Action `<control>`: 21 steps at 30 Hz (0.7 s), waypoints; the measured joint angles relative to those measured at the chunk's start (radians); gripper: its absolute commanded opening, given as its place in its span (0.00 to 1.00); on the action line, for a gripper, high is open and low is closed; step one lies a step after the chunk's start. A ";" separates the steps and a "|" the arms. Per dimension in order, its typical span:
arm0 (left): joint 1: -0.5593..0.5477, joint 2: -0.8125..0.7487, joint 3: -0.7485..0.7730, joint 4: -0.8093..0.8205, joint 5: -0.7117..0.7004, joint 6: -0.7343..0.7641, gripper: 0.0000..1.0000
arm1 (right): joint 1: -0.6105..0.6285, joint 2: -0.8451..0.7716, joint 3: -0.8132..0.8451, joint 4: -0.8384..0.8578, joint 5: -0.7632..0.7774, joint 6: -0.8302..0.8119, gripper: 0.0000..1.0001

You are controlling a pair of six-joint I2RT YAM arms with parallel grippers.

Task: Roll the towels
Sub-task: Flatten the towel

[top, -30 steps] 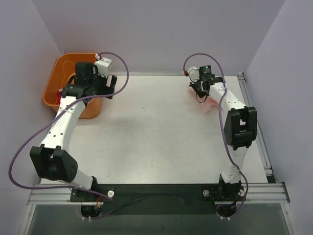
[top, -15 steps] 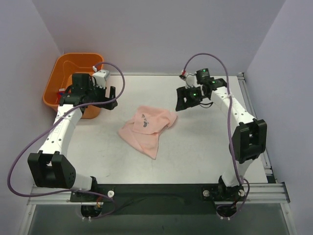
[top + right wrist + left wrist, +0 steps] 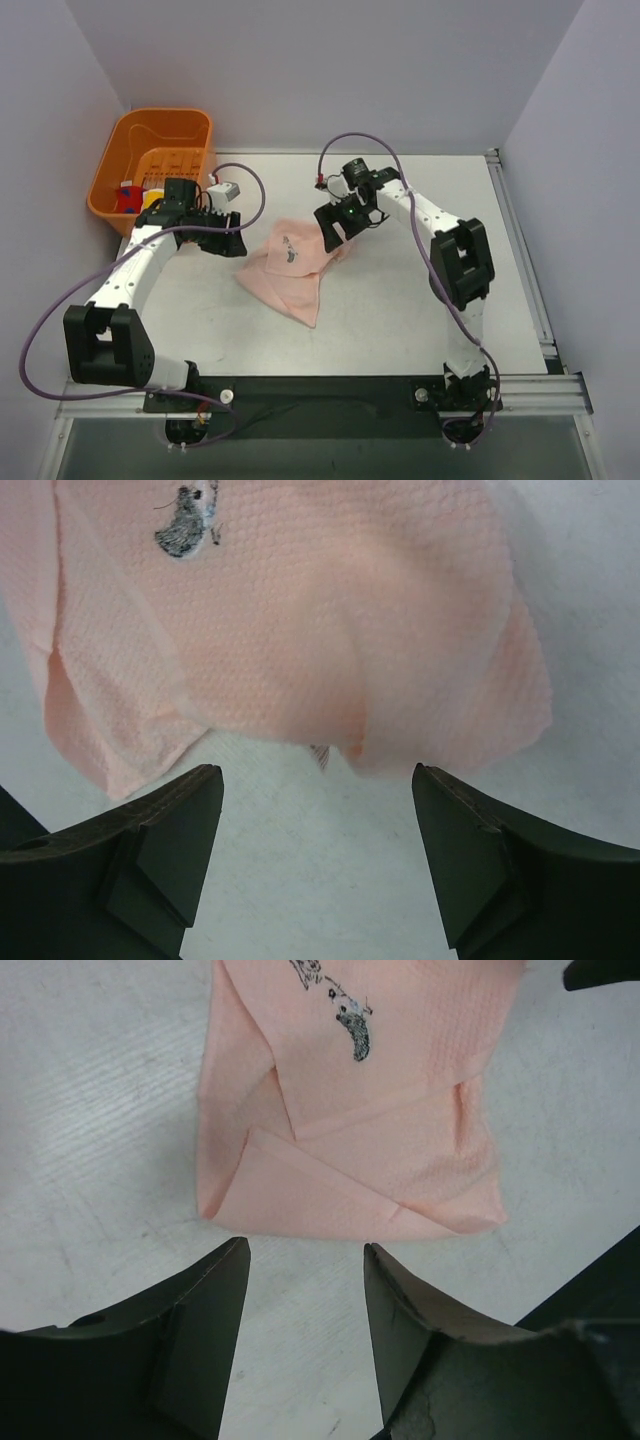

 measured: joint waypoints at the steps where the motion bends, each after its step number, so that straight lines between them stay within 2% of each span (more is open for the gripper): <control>1: 0.000 0.000 -0.008 -0.007 0.000 0.000 0.59 | 0.006 0.034 0.018 0.001 0.004 0.005 0.76; 2: -0.001 0.000 -0.016 -0.014 0.000 0.000 0.59 | 0.008 0.066 0.031 0.003 0.008 0.011 0.75; 4: -0.001 0.000 -0.029 -0.034 -0.003 0.000 0.59 | 0.003 0.118 0.045 0.004 0.025 0.027 0.61; 5: -0.001 0.000 -0.032 -0.041 -0.003 0.000 0.59 | -0.002 0.141 0.045 0.003 0.035 0.036 0.51; 6: -0.001 0.000 -0.033 -0.046 -0.004 0.000 0.58 | -0.008 0.153 0.045 -0.001 0.042 0.045 0.29; 8: -0.001 0.000 -0.035 -0.050 -0.004 0.002 0.53 | -0.023 0.163 0.042 -0.006 0.041 0.069 0.07; 9: -0.001 0.000 -0.035 -0.050 -0.004 0.003 0.52 | -0.034 0.159 0.031 -0.006 0.034 0.083 0.00; 13: -0.004 0.003 -0.037 -0.053 -0.010 0.009 0.51 | -0.108 0.079 -0.116 0.014 -0.050 0.149 0.00; 14: -0.007 0.008 -0.037 -0.053 -0.011 0.009 0.51 | -0.139 0.028 -0.197 0.009 -0.098 0.168 0.06; 17: -0.023 0.034 -0.038 -0.045 -0.012 0.007 0.52 | -0.204 -0.116 -0.386 -0.030 -0.204 0.198 0.46; 21: -0.064 0.080 -0.040 -0.027 -0.017 -0.003 0.53 | -0.185 -0.253 -0.458 -0.085 -0.233 0.194 0.43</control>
